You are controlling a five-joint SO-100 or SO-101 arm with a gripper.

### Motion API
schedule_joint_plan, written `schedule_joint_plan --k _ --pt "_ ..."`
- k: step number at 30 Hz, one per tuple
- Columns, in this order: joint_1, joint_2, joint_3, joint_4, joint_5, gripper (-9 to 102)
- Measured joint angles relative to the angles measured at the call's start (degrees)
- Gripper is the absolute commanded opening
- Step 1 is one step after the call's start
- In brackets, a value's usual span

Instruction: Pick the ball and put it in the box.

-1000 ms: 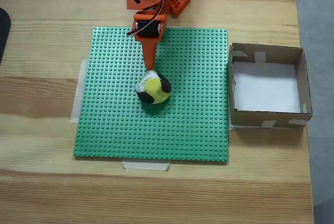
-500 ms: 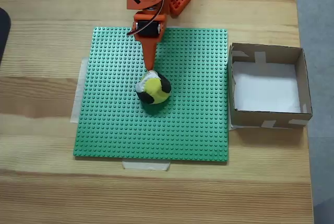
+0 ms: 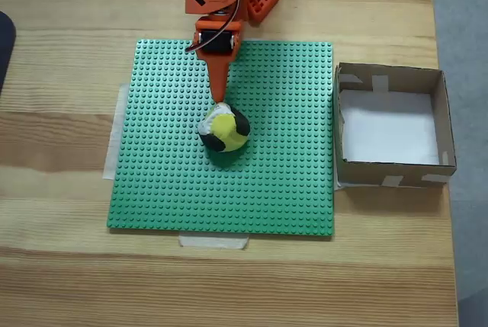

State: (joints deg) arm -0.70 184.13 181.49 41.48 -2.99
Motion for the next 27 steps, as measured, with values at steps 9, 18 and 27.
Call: schedule_joint_plan --k 9,18,27 --pt "0.0 0.0 0.0 0.0 0.0 -1" --pt "0.0 0.0 0.0 0.0 -0.18 -1" --pt "0.62 -0.62 -3.25 2.9 -0.18 -1"
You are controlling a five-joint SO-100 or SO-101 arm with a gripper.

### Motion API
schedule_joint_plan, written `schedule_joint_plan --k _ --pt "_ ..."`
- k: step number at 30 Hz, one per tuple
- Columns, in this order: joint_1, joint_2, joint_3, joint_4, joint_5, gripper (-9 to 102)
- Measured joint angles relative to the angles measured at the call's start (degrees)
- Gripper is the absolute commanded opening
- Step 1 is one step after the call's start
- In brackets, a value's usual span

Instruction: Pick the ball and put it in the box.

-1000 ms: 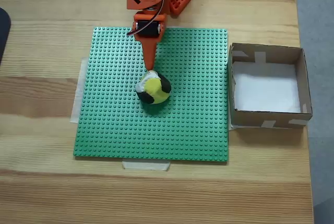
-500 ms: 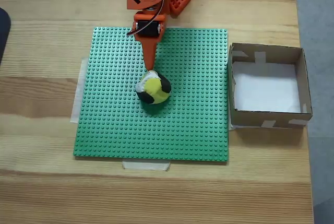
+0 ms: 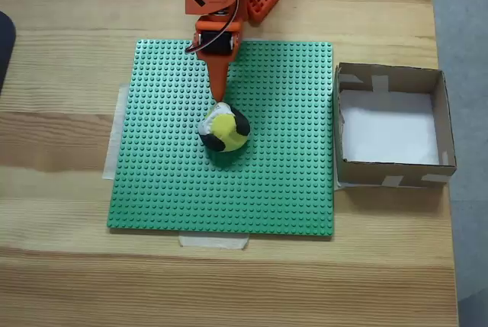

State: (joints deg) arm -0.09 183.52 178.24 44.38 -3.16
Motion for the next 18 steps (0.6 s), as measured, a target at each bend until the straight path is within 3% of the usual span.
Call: schedule_joint_plan --k 18 --pt "-0.26 -21.27 -25.93 10.2 2.2 0"
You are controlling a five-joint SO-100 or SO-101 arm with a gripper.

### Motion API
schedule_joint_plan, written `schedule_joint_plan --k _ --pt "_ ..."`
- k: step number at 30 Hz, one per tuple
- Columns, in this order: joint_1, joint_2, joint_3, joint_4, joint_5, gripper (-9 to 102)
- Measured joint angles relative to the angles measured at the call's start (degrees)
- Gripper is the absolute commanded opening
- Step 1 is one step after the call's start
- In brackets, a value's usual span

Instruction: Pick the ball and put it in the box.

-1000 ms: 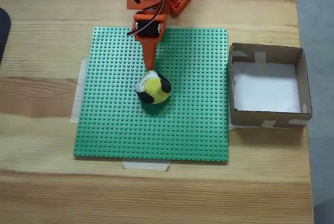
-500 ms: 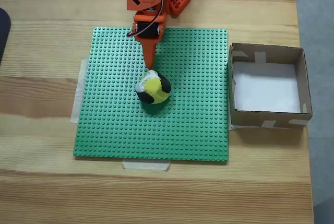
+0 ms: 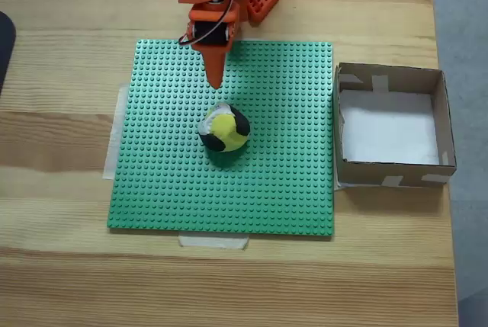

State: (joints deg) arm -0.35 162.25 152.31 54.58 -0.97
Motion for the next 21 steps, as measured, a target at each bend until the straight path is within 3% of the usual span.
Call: schedule_joint_plan --k 21 --pt "0.0 -37.71 -39.11 17.84 0.97 7"
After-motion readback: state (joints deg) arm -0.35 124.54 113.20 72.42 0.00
